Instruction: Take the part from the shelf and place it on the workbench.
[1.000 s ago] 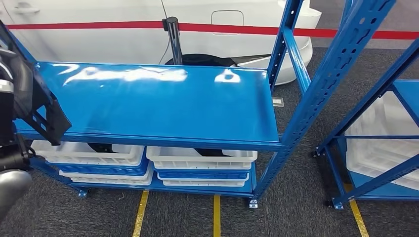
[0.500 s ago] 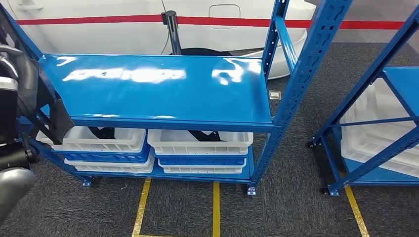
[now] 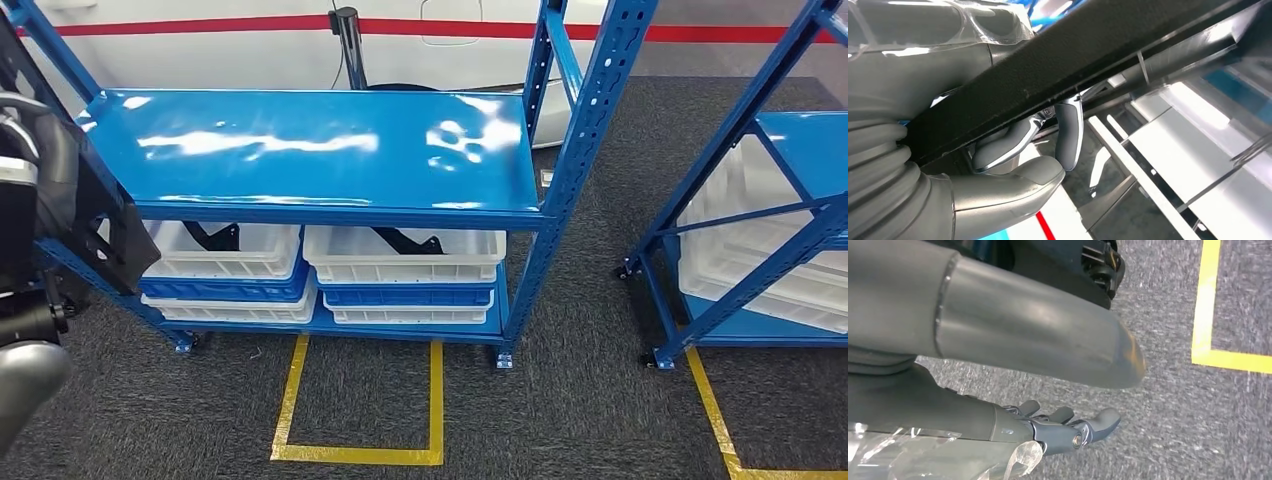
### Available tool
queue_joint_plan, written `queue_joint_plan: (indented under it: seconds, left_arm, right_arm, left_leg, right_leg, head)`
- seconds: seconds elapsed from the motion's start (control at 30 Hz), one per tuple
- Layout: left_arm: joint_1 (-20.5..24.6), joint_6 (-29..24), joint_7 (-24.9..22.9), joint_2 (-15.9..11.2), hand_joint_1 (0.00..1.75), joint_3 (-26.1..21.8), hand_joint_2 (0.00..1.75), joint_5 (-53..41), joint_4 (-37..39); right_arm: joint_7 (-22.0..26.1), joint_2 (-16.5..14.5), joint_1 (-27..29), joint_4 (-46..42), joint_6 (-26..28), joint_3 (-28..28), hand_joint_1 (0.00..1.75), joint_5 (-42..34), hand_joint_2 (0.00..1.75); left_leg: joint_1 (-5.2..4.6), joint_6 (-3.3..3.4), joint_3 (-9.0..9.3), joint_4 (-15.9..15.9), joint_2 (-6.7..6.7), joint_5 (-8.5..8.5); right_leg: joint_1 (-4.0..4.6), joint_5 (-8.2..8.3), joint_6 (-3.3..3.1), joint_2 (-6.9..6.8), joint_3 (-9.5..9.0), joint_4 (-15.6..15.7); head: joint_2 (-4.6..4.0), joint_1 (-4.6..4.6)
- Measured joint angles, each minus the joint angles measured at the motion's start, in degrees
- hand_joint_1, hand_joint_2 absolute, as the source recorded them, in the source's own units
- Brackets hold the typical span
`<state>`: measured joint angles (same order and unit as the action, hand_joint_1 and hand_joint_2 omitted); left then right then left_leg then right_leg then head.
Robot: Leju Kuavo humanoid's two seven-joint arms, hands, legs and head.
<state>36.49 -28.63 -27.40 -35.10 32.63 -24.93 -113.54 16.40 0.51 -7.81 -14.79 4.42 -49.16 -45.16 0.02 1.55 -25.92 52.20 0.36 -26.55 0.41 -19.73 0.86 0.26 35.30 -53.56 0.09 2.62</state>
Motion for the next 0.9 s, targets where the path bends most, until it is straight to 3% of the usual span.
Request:
queue_joint_plan:
  seconds: [0.03,0.07,0.17,0.2,0.23,0.27,0.3,0.33,0.4,0.47,0.53,0.57,0.6,0.67,0.7,0.73,0.77,0.8,0.83,0.9]
  left_arm:
    - [0.1,0.01,0.0,0.02,1.75,0.05,1.75,0.01,0.01]
    - [0.13,-0.01,-0.01,0.05,1.75,0.1,1.75,0.02,0.02]
    - [0.07,-0.09,-0.02,0.13,1.75,0.25,1.75,0.04,0.07]
    - [0.0,-0.11,-0.04,0.13,1.75,0.3,1.75,0.04,0.09]
    - [-0.08,-0.13,-0.05,0.13,1.75,0.4,1.75,0.04,0.12]
    - [-0.16,-0.14,-0.06,0.13,1.75,0.54,1.75,0.05,0.16]
    - [-0.24,-0.15,-0.08,0.13,1.75,0.66,1.75,0.05,0.2]
    - [-0.3,-0.16,-0.08,0.13,1.75,0.75,1.75,0.05,0.22]
    - [-0.35,-0.2,-0.11,0.13,1.75,0.74,1.75,0.04,0.23]
    - [-0.26,-0.24,-0.15,0.13,1.75,0.75,1.75,0.03,0.25]
    - [-0.33,-0.26,-0.17,0.13,1.75,0.82,1.75,0.07,0.31]
    - [-0.44,-0.27,-0.17,0.13,1.75,0.85,1.75,0.1,0.33]
    - [-0.54,-0.28,-0.19,0.13,1.75,0.86,1.75,0.14,0.34]
    - [-0.71,-0.29,-0.21,0.13,1.75,0.89,1.75,0.17,0.35]
    - [-0.79,-0.29,-0.23,0.13,1.75,0.93,1.75,0.17,0.36]
    - [-0.88,-0.29,-0.23,0.13,1.75,0.99,1.75,0.18,0.38]
    - [-0.94,-0.3,-0.25,0.13,1.75,1.03,1.75,0.19,0.4]
    - [-0.96,-0.3,-0.26,0.13,1.75,1.06,1.75,0.22,0.43]
    - [-0.95,-0.32,-0.28,0.13,1.75,1.07,1.75,0.27,0.44]
    - [-0.89,-0.4,-0.34,0.13,1.75,1.02,1.75,0.49,0.45]
  right_arm:
    - [-0.01,0.02,0.02,0.02,0.0,0.0,0.0,0.0,0.0]
    - [-0.02,0.04,0.03,0.04,0.0,0.0,0.0,0.0,0.0]
    - [-0.07,0.05,0.11,0.07,0.02,0.0,0.0,-0.08,0.0]
    - [-0.1,0.05,0.15,0.08,0.03,-0.01,0.0,-0.11,0.0]
    - [-0.11,0.04,0.17,0.08,0.05,-0.01,0.0,-0.17,0.0]
    - [-0.11,0.04,0.16,0.08,0.06,-0.01,0.0,-0.26,0.0]
    - [-0.11,0.04,0.15,0.08,0.07,-0.01,0.0,-0.33,0.0]
    - [-0.11,0.04,0.12,0.08,0.1,-0.01,0.0,-0.4,0.0]
    - [-0.12,0.07,0.1,0.09,0.19,-0.01,0.0,-0.45,0.0]
    - [-0.13,0.1,0.12,0.13,0.24,-0.01,0.0,-0.46,0.0]
    - [-0.16,0.06,0.19,0.16,0.24,0.0,0.0,-0.46,0.0]
    - [-0.17,0.04,0.19,0.18,0.24,0.0,0.0,-0.47,0.0]
    - [-0.2,0.03,0.22,0.19,0.24,0.0,0.0,-0.48,0.0]
    - [-0.2,0.04,0.27,0.19,0.24,0.0,0.0,-0.49,0.0]
    - [-0.21,0.04,0.33,0.19,0.24,0.0,0.0,-0.49,0.0]
    - [-0.21,0.03,0.37,0.19,0.25,0.0,0.0,-0.48,0.0]
    - [-0.25,0.03,0.39,0.19,0.25,0.0,0.0,-0.48,0.0]
    - [-0.29,0.02,0.4,0.19,0.26,0.0,0.0,-0.49,0.0]
    - [-0.37,0.01,0.39,0.19,0.3,0.0,0.0,-0.49,0.0]
    - [-0.51,-0.01,0.4,0.19,0.37,0.0,0.0,-0.5,0.0]
  left_leg:
    - [0.1,0.35,-0.54,-0.03,0.06,0.62]
    - [0.26,0.78,-1.21,-0.06,0.14,1.31]
    - [0.38,1.41,-3.66,-0.07,0.23,3.44]
    - [0.36,1.39,-4.55,-0.02,0.22,4.13]
    - [0.35,1.34,-5.49,0.07,0.22,4.82]
    - [0.34,1.25,-6.39,0.19,0.22,5.46]
    - [0.33,1.12,-7.26,0.33,0.22,6.08]
    - [0.34,0.93,-8.0,0.5,0.22,6.63]
    - [0.2,0.41,-8.99,0.9,0.26,7.55]
    - [0.14,-0.22,-9.48,0.96,0.35,8.58]
    - [0.35,-0.89,-10.12,1.11,0.35,8.8]
    - [0.47,-1.24,-10.74,2.15,0.3,7.47]
    - [0.6,-1.51,-11.63,4.42,0.26,4.98]
    - [0.78,-2.0,-13.68,12.03,0.22,-1.17]
    - [0.82,-2.16,-14.4,15.98,0.22,-2.99]
    - [0.83,-2.27,-14.49,18.64,0.22,-3.32]
    - [0.83,-2.29,-13.74,19.43,0.22,-2.37]
    - [0.82,-2.22,-12.05,18.22,0.22,-0.72]
    - [0.8,-2.05,-9.32,14.94,0.22,0.76]
    - [0.53,-1.42,-3.07,5.81,0.21,1.0]
  right_leg:
    - [-0.04,-0.53,0.34,0.04,0.45,-0.43]
    - [-0.1,-2.16,0.67,0.05,1.11,-1.72]
    - [-0.48,-10.97,1.41,0.0,4.23,-12.17]
    - [-0.56,-12.47,1.54,0.0,4.9,-15.93]
    - [-0.59,-12.37,1.61,0.0,4.84,-18.21]
    - [-0.6,-11.1,1.63,0.0,3.89,-18.62]
    - [-0.61,-9.28,1.55,0.0,1.83,-16.81]
    - [-0.62,-7.95,1.38,0.04,-1.13,-13.26]
    - [-0.44,-8.01,0.94,0.13,-7.66,-4.09]
    - [-0.16,-9.0,0.48,0.2,-10.42,0.7]
    - [-0.17,-8.26,-0.22,0.1,-9.64,0.96]
    - [-0.21,-7.64,-0.67,-0.01,-9.06,0.94]
    - [-0.31,-6.98,-1.08,-0.17,-8.39,0.98]
    - [-0.29,-5.71,-1.55,-0.39,-6.9,0.94]
    - [-0.24,-5.09,-1.63,-0.46,-6.06,0.88]
    - [-0.2,-4.47,-1.61,-0.48,-5.15,0.78]
    - [-0.19,-3.88,-1.58,-0.48,-4.21,0.62]
    - [-0.18,-3.31,-1.5,-0.46,-3.26,0.42]
    - [-0.17,-2.8,-1.37,-0.42,-2.42,0.2]
    - [0.01,-1.92,-0.93,-0.34,-1.17,-0.16]
  head:
    - [0.0,0.01]
    - [0.0,-0.07]
    - [0.0,-0.33]
    - [0.0,-0.37]
    - [0.0,-0.39]
    - [0.0,-0.4]
    - [0.0,-0.4]
    - [0.0,-0.41]
    - [0.0,-0.39]
    - [0.0,-0.35]
    - [0.0,-0.39]
    - [0.0,-0.39]
    - [0.0,-0.38]
    - [0.0,-0.29]
    - [0.0,-0.28]
    - [0.0,-0.28]
    - [0.0,-0.28]
    - [0.0,-0.28]
    - [0.0,-0.28]
    - [0.0,-0.28]
